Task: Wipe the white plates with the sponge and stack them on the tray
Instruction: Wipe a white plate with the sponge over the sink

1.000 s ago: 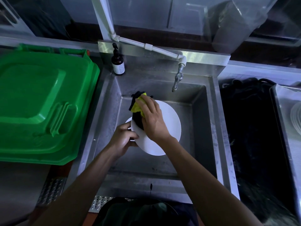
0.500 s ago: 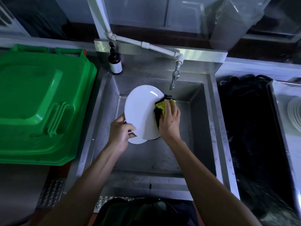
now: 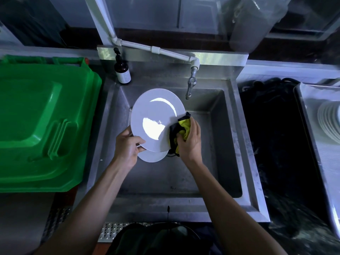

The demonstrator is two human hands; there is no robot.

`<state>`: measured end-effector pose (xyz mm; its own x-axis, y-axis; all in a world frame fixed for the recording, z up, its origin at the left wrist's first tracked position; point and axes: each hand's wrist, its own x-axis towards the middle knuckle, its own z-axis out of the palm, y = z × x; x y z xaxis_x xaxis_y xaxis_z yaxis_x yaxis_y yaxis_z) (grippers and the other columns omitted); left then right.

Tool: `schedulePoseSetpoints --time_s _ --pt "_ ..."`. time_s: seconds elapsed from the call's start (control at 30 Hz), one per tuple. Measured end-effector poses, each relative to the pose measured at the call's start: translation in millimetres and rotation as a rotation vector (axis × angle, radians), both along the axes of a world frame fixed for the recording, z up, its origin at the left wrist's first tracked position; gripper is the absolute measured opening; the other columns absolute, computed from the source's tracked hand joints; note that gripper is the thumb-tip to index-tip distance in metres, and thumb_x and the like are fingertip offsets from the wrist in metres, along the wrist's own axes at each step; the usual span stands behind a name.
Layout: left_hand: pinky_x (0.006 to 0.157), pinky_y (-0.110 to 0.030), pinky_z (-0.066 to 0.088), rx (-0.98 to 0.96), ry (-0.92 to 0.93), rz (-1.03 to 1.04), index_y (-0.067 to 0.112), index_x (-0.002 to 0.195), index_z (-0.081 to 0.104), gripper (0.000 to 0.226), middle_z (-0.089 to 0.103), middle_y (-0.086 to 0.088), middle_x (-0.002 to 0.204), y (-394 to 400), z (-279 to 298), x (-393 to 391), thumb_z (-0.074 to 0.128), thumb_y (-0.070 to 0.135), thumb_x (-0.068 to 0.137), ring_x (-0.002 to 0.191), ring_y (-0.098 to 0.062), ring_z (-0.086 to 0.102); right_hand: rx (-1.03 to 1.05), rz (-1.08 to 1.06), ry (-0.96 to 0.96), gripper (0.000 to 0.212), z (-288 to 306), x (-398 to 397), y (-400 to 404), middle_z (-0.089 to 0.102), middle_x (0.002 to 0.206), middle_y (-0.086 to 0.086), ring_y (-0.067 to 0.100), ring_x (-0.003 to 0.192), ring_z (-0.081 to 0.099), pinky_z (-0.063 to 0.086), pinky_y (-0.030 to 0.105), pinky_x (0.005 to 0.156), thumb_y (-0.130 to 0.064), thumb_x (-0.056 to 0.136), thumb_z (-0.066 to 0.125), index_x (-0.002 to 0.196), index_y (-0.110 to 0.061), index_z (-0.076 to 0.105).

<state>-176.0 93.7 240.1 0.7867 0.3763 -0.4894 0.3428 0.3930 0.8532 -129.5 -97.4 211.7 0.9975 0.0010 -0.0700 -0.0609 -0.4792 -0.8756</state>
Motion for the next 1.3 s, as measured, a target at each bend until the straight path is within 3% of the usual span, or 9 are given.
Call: schedulePoseSetpoints --time_s 0.13,0.27,0.43,0.57,0.77,0.87,1.1,1.2,1.3 --pt "0.064 -0.043 0.057 0.095 0.000 -0.083 0.020 0.075 0.076 0.037 0.068 -0.004 0.076 12 8 1 0.058 -0.002 0.052 0.074 -0.030 0.059 0.028 0.002 0.053 0.077 1 13 -8 0.041 0.147 -0.002 0.009 0.127 0.041 0.035 0.029 0.108 -0.014 0.086 0.068 0.153 -0.025 0.031" --pt "0.068 -0.043 0.050 0.147 0.022 -0.151 0.019 0.073 0.076 0.037 0.063 -0.014 0.083 22 12 2 0.057 -0.002 0.049 0.074 -0.029 0.057 -0.001 0.030 0.040 0.075 3 27 -13 0.045 0.143 -0.004 0.000 0.118 0.039 0.034 0.026 0.107 -0.014 0.083 0.070 0.149 -0.028 0.037" --pt "0.058 -0.029 0.048 0.245 0.028 -0.268 0.023 0.071 0.077 0.037 0.065 -0.010 0.075 28 12 0 0.058 0.000 0.049 0.067 -0.026 0.058 -0.045 0.145 -0.055 0.070 15 45 -18 0.050 0.140 -0.001 0.010 0.126 0.046 0.037 0.025 0.108 -0.010 0.082 0.072 0.146 -0.022 0.045" --pt "0.058 -0.031 0.050 0.295 0.019 -0.345 0.030 0.080 0.080 0.047 0.070 -0.001 0.073 34 8 1 0.058 0.001 0.050 0.065 -0.018 0.062 -0.095 0.242 -0.119 0.070 24 55 -15 0.052 0.138 -0.005 0.012 0.125 0.047 0.038 0.028 0.109 -0.006 0.079 0.072 0.143 -0.022 0.048" --pt "0.075 -0.044 0.058 0.449 -0.023 -0.506 0.041 0.097 0.079 0.062 0.078 0.009 0.096 42 5 7 0.061 -0.001 0.055 0.090 -0.019 0.073 -0.218 0.344 -0.233 0.072 32 61 -8 0.054 0.138 -0.006 0.019 0.124 0.050 0.040 0.030 0.107 -0.006 0.075 0.075 0.141 -0.026 0.052" --pt "0.089 -0.049 0.058 0.528 -0.056 -0.562 0.023 0.117 0.076 0.067 0.076 0.017 0.112 43 2 8 0.060 -0.009 0.061 0.107 -0.018 0.072 -0.280 0.396 -0.276 0.074 37 63 -6 0.059 0.132 -0.006 0.022 0.117 0.055 0.047 0.035 0.099 -0.009 0.072 0.081 0.139 -0.027 0.055" --pt "0.094 -0.029 0.052 0.695 -0.130 -0.633 0.013 0.124 0.072 0.071 0.066 0.035 0.114 43 3 12 0.045 -0.024 0.070 0.118 -0.002 0.063 -0.324 0.473 -0.304 0.053 47 62 -7 0.068 0.108 -0.007 0.021 0.096 0.063 0.053 0.036 0.080 -0.009 0.064 0.079 0.113 -0.028 0.073" --pt "0.098 -0.020 0.048 0.760 -0.103 -0.680 0.025 0.127 0.070 0.076 0.062 0.042 0.112 45 8 13 0.042 -0.021 0.073 0.119 0.009 0.059 -0.313 0.473 -0.318 0.044 41 56 -9 0.071 0.104 -0.007 0.021 0.094 0.066 0.055 0.038 0.077 -0.008 0.065 0.078 0.105 -0.026 0.076" --pt "0.093 -0.027 0.052 0.851 -0.062 -0.712 0.063 0.118 0.060 0.092 0.061 0.047 0.107 47 10 14 0.040 -0.016 0.075 0.111 0.017 0.059 -0.328 0.450 -0.322 0.041 36 50 -10 0.071 0.103 -0.005 0.024 0.092 0.067 0.056 0.040 0.074 -0.007 0.066 0.077 0.103 -0.023 0.077"
